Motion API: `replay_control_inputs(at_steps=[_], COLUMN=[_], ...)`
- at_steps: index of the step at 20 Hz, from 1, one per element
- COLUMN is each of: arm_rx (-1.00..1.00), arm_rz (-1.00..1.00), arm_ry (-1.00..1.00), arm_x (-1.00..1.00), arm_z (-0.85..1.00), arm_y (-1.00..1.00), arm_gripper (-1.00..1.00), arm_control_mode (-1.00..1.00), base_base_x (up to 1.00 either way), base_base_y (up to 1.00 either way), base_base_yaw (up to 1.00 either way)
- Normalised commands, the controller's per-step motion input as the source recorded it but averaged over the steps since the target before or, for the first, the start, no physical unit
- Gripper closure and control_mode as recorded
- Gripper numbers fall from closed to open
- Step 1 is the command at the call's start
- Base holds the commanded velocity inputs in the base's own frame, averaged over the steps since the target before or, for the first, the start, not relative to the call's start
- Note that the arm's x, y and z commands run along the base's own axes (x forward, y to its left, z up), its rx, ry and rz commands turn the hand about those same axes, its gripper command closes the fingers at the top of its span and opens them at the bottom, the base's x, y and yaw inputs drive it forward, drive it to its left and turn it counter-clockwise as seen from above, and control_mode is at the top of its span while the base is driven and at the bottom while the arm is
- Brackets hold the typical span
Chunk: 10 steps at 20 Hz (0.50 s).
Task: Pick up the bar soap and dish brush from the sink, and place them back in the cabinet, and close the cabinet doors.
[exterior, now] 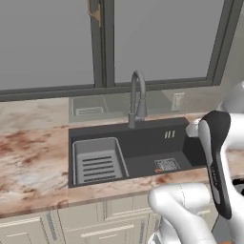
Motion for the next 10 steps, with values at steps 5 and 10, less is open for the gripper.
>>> replay_control_inputs(at_steps=[5, 10], arm_rx=[0.0, 0.0], arm_rz=[0.0, 0.0], arm_ry=[0.12, 0.15], arm_x=[0.09, 0.02], arm_z=[-0.03, 0.0], arm_y=[-0.01, 0.0], arm_gripper=[-1.0, -1.0], arm_control_mode=[-1.0, -1.0], base_base_x=[0.0, 0.0], base_base_y=[0.0, 0.0], base_base_yaw=[0.0, 0.0])
